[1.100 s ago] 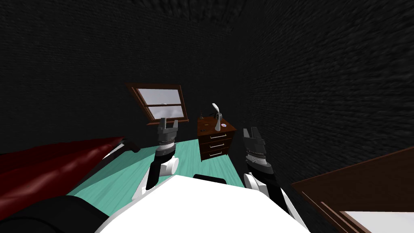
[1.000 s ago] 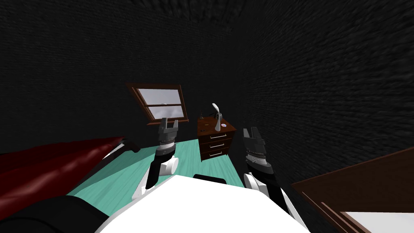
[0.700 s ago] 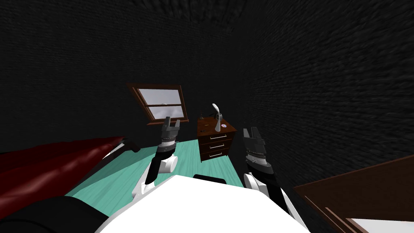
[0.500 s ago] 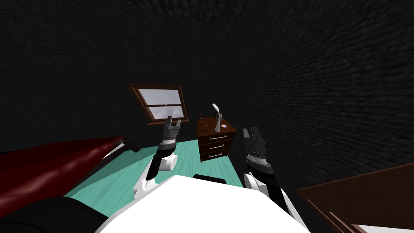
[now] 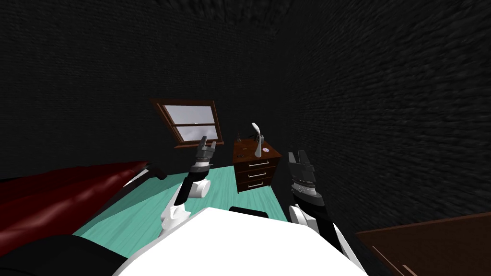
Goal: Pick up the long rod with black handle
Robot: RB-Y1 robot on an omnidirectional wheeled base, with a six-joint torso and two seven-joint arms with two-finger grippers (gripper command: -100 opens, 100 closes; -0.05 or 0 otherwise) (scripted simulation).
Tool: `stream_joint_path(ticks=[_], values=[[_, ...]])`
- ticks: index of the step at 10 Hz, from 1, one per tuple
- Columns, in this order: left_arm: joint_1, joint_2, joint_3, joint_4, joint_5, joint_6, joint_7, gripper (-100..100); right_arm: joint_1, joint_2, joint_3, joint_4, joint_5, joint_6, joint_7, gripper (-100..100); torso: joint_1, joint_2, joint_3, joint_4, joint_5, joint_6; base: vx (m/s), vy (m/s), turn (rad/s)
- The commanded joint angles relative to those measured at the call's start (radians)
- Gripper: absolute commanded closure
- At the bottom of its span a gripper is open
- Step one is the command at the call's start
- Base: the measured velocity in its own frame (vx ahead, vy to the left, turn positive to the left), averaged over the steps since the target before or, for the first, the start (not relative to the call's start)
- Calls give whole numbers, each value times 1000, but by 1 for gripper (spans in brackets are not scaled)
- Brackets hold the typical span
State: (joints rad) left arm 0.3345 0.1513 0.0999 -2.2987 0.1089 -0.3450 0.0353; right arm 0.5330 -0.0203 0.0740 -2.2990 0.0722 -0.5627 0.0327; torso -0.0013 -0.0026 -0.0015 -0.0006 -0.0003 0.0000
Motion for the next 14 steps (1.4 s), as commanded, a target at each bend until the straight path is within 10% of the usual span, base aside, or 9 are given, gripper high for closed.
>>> stream_joint_path(ticks=[1,14], values=[[-17,7,7,8,12,45,3,-100,0,0,0,0,0,0,0,0,0,0,0,0,0,0,39,-23,15],[-203,65,80,74,168,403,38,-100,0,0,0,0,0,0,0,0,0,0,0,0,0,0,40,-27,23]])
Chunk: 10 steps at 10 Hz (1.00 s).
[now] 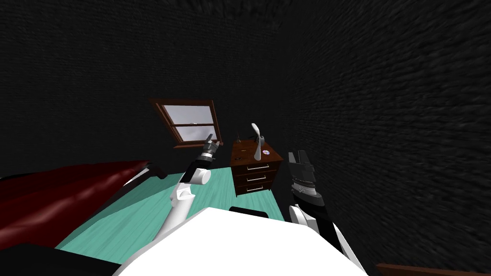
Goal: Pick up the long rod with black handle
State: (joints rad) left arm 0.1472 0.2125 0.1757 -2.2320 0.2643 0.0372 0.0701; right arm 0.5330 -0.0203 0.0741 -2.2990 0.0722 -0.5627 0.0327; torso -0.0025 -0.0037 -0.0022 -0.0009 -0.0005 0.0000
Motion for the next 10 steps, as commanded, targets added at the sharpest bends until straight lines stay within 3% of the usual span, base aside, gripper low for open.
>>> stream_joint_path(ticks=[1,10], values=[[-15,3,4,7,13,50,3,-100,0,0,0,0,0,0,0,0,0,0,0,0,0,0,49,-32,19],[-109,36,32,50,93,283,28,-100,0,0,0,0,0,0,0,0,1,1,1,0,0,0,31,-25,13]])
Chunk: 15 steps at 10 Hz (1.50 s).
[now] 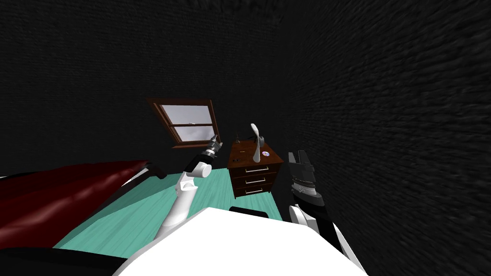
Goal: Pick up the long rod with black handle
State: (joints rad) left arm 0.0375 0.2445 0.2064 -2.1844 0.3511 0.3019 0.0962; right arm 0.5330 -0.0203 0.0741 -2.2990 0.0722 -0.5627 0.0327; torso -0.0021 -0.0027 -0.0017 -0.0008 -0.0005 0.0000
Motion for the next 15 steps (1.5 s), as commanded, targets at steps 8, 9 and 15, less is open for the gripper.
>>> stream_joint_path(ticks=[8,9,15], values=[[-84,44,14,57,79,235,35,-100,0,0,0,0,0,0,0,0,-1,-1,0,0,0,0,35,-30,7],[-84,44,14,57,79,255,35,-100,0,0,0,0,0,0,0,0,0,-1,0,0,0,0,14,-19,1],[-132,77,13,100,121,403,61,-100,0,0,0,0,0,0,0,0,0,1,0,0,0,0,24,-28,-1]])
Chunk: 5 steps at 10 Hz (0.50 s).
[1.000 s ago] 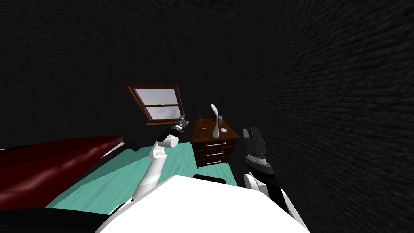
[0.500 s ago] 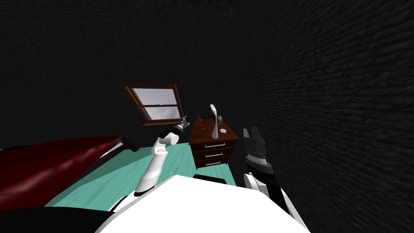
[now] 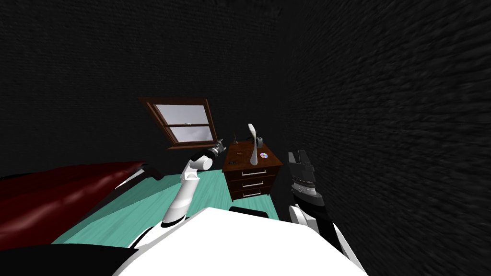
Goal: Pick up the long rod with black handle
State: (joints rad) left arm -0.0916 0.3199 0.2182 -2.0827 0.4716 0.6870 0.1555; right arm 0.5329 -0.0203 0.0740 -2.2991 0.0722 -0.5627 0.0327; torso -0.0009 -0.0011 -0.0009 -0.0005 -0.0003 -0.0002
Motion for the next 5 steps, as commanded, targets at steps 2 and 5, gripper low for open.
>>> stream_joint_path(ticks=[2,5], values=[[-25,20,-2,22,19,77,16,-100,0,0,0,0,0,0,0,0,-1,0,0,0,0,0,24,-31,-10],[-45,39,-7,47,37,155,31,-100,0,0,0,0,0,0,0,0,-1,0,0,0,0,0,20,-29,-8]])
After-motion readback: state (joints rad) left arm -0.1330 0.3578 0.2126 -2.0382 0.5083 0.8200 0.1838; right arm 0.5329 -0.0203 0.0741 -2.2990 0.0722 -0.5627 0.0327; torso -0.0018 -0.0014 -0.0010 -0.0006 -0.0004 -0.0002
